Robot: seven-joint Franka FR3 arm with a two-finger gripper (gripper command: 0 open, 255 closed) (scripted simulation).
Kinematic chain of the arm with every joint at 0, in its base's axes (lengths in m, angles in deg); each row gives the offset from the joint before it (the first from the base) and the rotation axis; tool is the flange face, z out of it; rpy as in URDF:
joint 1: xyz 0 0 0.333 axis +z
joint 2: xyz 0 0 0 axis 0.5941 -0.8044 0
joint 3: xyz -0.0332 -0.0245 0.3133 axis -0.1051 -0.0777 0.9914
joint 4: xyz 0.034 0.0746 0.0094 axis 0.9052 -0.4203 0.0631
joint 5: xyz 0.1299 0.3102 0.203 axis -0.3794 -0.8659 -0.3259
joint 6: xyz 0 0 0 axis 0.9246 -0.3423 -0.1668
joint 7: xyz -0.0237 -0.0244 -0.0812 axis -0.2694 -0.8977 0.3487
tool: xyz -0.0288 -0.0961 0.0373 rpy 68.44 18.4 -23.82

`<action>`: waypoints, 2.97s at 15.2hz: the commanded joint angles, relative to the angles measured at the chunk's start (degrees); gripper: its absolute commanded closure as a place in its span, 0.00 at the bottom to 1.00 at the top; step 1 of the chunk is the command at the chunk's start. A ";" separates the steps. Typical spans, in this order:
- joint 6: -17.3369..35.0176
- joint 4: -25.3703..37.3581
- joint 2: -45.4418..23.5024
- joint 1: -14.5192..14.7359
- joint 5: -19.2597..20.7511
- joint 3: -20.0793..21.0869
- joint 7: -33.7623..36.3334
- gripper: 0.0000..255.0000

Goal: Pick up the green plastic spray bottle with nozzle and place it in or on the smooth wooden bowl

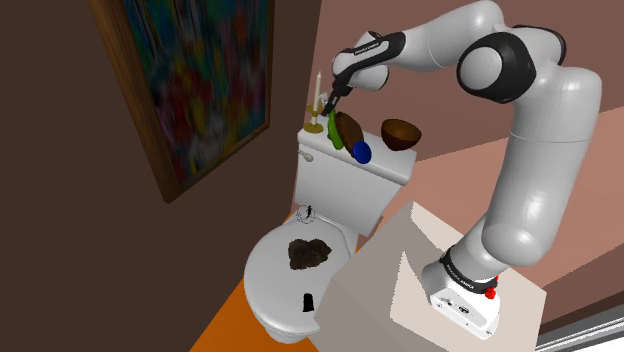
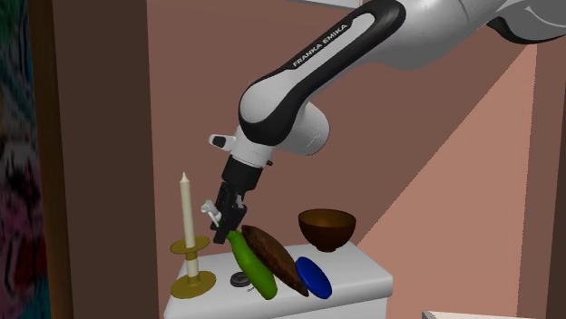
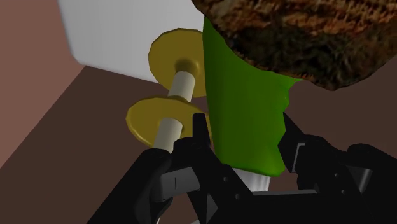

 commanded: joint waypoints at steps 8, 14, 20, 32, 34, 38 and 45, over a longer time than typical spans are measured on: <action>-5.23 2.10 3.35 0.86 2.69 -1.45 2.54 1.00; -8.99 4.19 5.17 1.24 4.30 -2.16 4.09 1.00; -12.92 6.80 6.62 1.46 5.66 -2.70 5.46 1.00; -20.10 11.34 9.31 0.96 7.25 -3.64 6.33 1.00; -20.16 8.96 11.44 -0.25 6.87 -4.31 4.05 1.00; -20.80 5.20 15.11 -2.72 6.10 -5.87 -0.64 1.00; -23.34 1.54 19.62 -7.17 4.65 -9.34 -9.14 1.00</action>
